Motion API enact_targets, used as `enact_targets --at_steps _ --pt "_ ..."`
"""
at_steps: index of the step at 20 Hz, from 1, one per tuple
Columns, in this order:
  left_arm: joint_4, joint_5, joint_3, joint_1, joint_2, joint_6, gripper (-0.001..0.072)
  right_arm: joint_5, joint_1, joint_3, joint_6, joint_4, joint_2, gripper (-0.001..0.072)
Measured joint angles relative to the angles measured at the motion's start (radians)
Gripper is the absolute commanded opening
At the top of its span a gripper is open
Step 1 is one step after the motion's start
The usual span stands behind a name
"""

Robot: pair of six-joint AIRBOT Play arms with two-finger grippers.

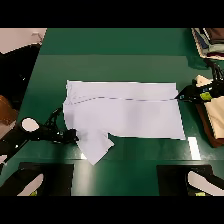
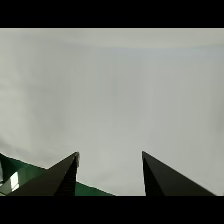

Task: Fold the shirts.

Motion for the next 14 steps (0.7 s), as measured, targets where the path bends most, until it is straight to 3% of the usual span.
enact_targets --at_steps 7,14 --pt "0.019 -0.087 0.124 -0.011 0.035 -0.004 0.0023 0.073 -0.219 -0.164 0.000 -0.138 0.023 0.0472" --pt "0.026 -0.095 0.165 -0.011 0.042 -0.003 0.0023 -0.002 -0.411 -0.441 -0.017 -0.165 0.042 0.0435"
